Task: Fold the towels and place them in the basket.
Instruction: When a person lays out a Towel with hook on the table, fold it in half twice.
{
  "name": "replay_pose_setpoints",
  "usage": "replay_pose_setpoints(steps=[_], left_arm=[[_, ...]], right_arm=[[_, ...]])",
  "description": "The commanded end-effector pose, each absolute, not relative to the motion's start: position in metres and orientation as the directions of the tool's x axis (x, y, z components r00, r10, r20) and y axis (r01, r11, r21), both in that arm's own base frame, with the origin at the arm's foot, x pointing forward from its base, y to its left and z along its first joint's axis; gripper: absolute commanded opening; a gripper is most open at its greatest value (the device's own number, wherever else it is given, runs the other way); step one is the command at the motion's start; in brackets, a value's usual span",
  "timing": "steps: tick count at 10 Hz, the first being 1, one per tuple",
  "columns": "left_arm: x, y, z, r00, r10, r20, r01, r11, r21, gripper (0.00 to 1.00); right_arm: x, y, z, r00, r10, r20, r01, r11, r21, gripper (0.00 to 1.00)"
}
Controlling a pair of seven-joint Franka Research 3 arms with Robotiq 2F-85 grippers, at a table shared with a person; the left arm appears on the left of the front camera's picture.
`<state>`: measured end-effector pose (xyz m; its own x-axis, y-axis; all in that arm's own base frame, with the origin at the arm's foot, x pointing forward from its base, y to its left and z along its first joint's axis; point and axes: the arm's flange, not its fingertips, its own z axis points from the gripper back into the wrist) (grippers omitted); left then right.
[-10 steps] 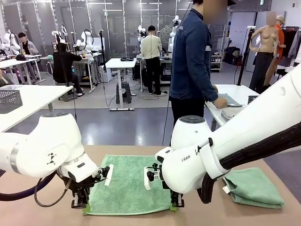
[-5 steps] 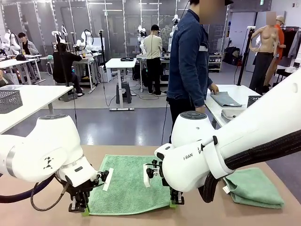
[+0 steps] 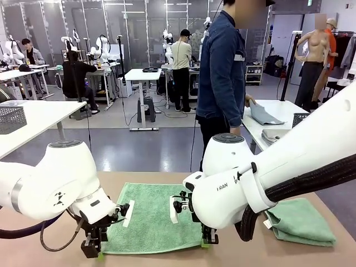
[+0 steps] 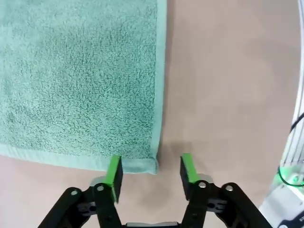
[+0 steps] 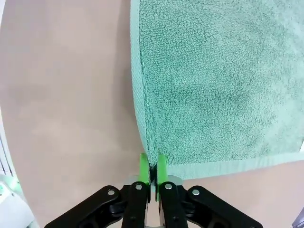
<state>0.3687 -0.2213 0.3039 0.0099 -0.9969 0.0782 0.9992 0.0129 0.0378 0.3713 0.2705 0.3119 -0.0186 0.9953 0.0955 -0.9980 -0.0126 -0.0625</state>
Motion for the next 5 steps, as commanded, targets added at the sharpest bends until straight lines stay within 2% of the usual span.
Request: replay_pose_setpoints(steps=[1, 2, 3, 4, 5], left_arm=[[0.3784, -0.2265, 0.2941, 0.017, -0.999, 0.046, 0.999, 0.019, 0.045, 0.76], [0.3788, -0.2282, 0.2902, 0.001, -1.000, 0.026, 0.999, 0.002, 0.033, 0.29], [0.3796, -0.2304, 0.2900, -0.004, -1.000, 0.024, 1.000, -0.003, 0.025, 0.05], [0.3806, -0.2295, 0.2906, -0.005, -1.000, 0.030, 1.000, -0.005, 0.025, 0.00], [0.3808, -0.2275, 0.2911, -0.002, -1.000, 0.030, 1.000, -0.001, 0.028, 0.00]], right_arm=[[0.3687, 0.2718, 0.3099, -0.017, 0.995, 0.100, -0.999, -0.013, -0.043, 0.00], [0.3682, 0.2718, 0.3097, -0.014, 0.994, 0.105, -0.999, -0.010, -0.044, 0.00], [0.3686, 0.2711, 0.3105, -0.011, 0.994, 0.107, -0.999, -0.006, -0.044, 0.00], [0.3688, 0.2710, 0.3107, -0.009, 0.994, 0.106, -0.999, -0.005, -0.045, 0.00], [0.3688, 0.2714, 0.3109, -0.009, 0.994, 0.105, -0.999, -0.005, -0.044, 0.00]])
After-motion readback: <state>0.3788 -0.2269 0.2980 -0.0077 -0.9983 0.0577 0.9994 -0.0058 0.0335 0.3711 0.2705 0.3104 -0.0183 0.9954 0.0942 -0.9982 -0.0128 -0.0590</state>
